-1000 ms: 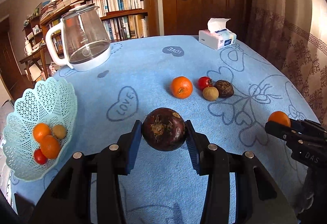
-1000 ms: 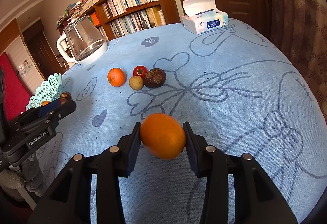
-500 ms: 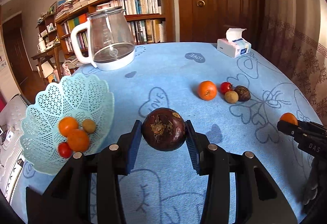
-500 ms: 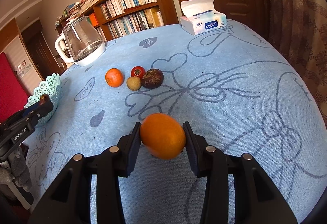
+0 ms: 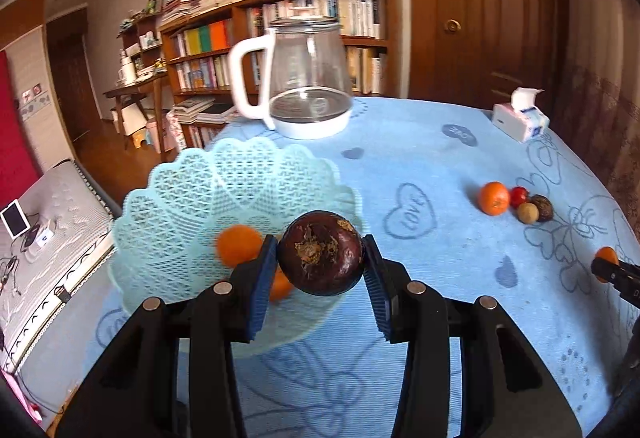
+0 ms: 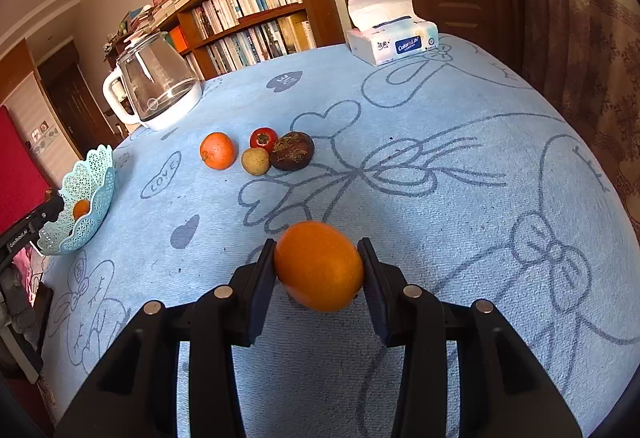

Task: Organize fruits
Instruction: 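Carry the purple fruit into the green basket and open the left gripper, then carry the large orange into the basket and open the right gripper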

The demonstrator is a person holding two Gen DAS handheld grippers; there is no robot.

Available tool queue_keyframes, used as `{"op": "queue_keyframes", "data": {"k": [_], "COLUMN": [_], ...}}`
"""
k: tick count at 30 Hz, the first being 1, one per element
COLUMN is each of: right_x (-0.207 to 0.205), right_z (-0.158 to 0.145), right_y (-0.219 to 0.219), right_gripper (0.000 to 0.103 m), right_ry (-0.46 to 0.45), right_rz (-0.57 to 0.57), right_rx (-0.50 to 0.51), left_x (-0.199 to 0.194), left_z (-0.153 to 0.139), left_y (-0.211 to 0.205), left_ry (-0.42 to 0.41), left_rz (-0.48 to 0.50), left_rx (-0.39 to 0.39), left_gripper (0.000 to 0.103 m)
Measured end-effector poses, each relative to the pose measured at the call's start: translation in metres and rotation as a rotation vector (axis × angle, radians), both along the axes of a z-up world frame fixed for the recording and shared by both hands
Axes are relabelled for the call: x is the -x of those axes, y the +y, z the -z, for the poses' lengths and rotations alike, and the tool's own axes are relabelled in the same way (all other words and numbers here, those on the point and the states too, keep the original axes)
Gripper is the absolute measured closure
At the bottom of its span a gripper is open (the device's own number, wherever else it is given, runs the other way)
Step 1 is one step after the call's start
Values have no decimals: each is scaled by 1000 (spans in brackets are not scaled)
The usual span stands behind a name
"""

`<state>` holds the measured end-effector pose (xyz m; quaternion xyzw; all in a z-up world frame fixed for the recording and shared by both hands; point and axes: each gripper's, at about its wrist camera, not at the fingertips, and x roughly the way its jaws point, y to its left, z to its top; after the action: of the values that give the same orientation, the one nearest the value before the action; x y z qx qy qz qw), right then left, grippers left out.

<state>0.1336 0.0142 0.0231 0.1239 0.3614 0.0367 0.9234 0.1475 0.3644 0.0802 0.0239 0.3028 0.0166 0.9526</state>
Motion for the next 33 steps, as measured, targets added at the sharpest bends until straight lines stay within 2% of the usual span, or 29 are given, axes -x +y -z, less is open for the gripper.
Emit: {"op": "queue_keyframes", "data": {"k": [7, 16, 17, 18, 21, 23, 33], "right_x": [0, -1, -1, -1, -1, 0, -1], "right_z": [1, 2, 2, 2, 2, 2, -3], "right_y": [-1, -1, -1, -1, 0, 0, 9], "right_gripper": [62, 62, 62, 62, 62, 62, 62], "right_ry": [4, 4, 4, 4, 3, 2, 2], "right_rz": [7, 7, 7, 7, 6, 4, -14], "right_rx": [-2, -2, -2, -2, -2, -1, -13], "left_x": [-5, -13, -13, -14, -13, -12, -3], "left_z": [1, 2, 1, 1, 1, 0, -13], "left_y": [48, 85, 88, 90, 97, 100, 110], "left_ry": [-2, 9, 9, 10, 10, 11, -27], "left_rz": [-102, -194, -204, -212, -243, -253, -278], "left_rx": [-8, 21, 27, 31, 45, 59, 95], "left_gripper": [59, 58, 55, 44, 28, 21, 9]}}
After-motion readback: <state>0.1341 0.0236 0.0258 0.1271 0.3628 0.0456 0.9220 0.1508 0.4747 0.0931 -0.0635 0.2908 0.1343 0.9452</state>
